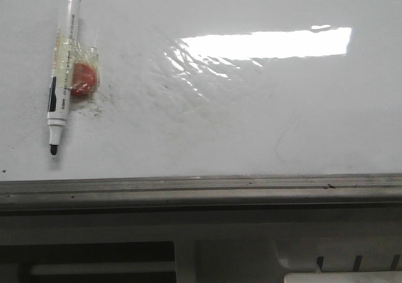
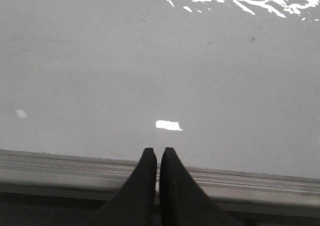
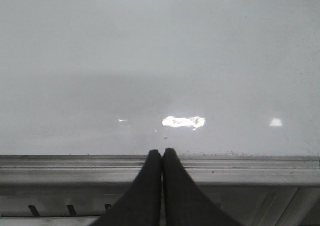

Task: Write number 8 on whiteboard

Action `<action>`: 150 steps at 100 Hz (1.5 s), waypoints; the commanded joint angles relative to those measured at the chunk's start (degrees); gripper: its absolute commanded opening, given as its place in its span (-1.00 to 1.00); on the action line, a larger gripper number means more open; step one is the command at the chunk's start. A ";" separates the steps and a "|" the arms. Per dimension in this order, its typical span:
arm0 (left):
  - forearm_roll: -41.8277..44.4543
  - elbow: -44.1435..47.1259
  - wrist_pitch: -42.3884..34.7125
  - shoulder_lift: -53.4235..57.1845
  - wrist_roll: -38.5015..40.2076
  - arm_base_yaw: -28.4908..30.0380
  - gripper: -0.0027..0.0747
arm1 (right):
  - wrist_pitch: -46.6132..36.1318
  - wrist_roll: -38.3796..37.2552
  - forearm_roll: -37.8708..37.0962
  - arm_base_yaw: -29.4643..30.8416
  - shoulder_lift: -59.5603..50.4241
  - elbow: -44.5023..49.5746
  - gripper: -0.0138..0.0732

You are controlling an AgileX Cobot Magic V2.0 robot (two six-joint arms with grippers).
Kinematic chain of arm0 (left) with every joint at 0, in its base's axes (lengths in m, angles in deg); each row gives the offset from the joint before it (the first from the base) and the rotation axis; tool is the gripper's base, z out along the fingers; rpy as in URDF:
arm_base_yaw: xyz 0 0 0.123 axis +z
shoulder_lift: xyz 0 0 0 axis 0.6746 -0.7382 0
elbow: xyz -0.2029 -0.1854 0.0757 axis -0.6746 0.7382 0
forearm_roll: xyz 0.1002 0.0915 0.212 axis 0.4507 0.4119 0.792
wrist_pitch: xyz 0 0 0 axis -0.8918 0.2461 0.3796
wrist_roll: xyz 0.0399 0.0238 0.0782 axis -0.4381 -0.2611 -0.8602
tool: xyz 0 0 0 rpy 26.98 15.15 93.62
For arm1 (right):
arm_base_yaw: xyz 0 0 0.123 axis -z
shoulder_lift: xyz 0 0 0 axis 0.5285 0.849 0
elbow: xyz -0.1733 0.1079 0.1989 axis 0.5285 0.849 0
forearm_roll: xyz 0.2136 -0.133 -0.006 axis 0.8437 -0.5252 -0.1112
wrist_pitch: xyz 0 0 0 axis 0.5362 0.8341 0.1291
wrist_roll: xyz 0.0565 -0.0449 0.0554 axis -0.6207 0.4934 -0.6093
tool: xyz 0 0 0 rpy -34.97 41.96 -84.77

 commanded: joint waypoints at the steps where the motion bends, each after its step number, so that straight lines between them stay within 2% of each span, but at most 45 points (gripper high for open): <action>1: -0.28 1.74 -2.16 1.70 -0.08 0.05 -0.98 | -1.61 0.18 0.19 0.22 -1.20 0.73 -0.83; 106: 0.53 1.74 -3.23 1.70 -0.08 0.05 -0.98 | -1.61 0.18 -0.69 0.22 -1.20 0.73 -0.83; 142: 1.19 1.74 -6.04 1.70 -0.08 0.05 -0.98 | -11.18 0.18 -0.69 0.22 -1.20 0.73 -0.83; 150: 2.34 1.74 -8.85 1.70 -0.08 0.05 -0.98 | -12.41 0.18 -0.69 0.22 -1.20 0.73 -0.83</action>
